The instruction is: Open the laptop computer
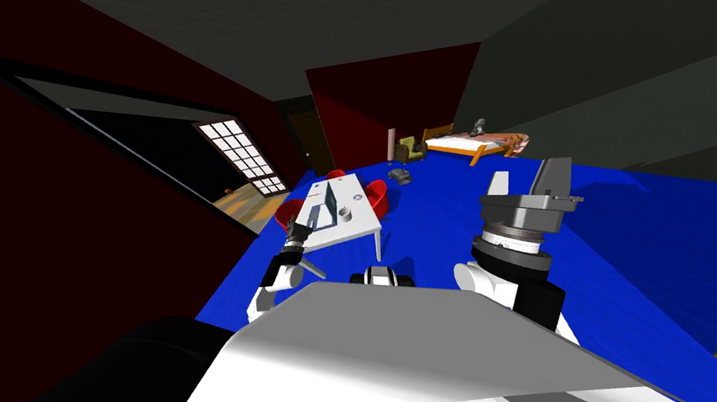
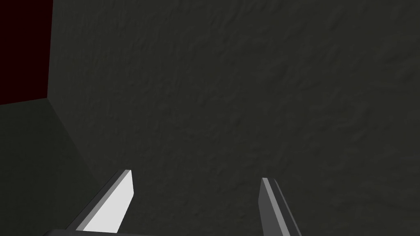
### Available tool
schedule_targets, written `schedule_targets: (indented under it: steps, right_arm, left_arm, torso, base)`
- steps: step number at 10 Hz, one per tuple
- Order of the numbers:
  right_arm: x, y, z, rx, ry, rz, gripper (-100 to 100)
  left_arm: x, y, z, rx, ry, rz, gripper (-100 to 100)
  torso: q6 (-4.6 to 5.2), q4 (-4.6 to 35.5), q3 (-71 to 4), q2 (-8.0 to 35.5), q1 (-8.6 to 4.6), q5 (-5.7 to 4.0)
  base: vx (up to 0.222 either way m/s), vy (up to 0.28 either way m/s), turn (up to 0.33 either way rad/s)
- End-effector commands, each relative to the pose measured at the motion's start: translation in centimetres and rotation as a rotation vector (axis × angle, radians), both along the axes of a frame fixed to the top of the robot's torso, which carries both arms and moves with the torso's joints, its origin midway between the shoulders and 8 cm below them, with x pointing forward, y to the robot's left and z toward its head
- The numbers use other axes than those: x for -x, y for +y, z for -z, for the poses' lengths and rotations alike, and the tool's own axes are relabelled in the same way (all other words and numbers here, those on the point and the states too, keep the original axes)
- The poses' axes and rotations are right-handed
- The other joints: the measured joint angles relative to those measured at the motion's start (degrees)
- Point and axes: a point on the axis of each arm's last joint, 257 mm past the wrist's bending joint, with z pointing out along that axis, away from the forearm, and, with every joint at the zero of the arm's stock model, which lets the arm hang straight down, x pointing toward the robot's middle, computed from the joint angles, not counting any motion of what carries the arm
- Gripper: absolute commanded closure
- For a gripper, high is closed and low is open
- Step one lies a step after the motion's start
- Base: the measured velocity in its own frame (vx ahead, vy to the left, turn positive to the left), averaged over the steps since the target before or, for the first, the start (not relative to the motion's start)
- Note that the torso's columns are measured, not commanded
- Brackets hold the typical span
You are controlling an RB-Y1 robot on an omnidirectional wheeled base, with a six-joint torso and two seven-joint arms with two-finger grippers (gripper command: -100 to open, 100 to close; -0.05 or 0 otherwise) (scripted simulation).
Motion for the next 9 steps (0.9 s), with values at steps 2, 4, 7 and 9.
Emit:
schedule_targets:
  steps: [2, 4, 7, 9]
  right_arm:
    - [0.0, 0.0, 0.0, 0.0, 0.0, 0.0, 0]
    - [0.0, 0.0, 0.0, 0.0, 0.0, 0.0, 0]
    - [0.0, 0.0, 0.0, 0.0, 0.0, 0.0, 0]
    - [0.0, 0.0, 0.0, 0.0, 0.0, 0.0, 0]
  left_arm:
    - [-0.4, 2.4, 1.8, 0.025, 0.058, -0.023, -100]
    - [-0.5, 3.7, 2.6, 0.033, 0.084, -0.035, -100]
    - [-0.6, 5.7, 3.8, 0.06, 0.122, -0.06, -100]
    - [-0.3, 5.7, 2.9, 0.048, 0.116, -0.054, -100]
  torso:
    - [0.0, 0.0, -0.1, -0.1, 0.06, 0.01]
    - [0.0, 0.0, 0.0, 0.0, 0.13, 0.05]
    - [0.0, 0.0, 0.0, 0.0, -0.01, 0.0]
    - [0.01, 0.0, 0.1, 0.1, 0.35, 0.09]
  base:
    - [0.158, -0.19, 0.076]
    - [0.157, -0.182, 0.071]
    - [0.158, -0.204, 0.072]
    - [0.103, -0.053, 0.017]
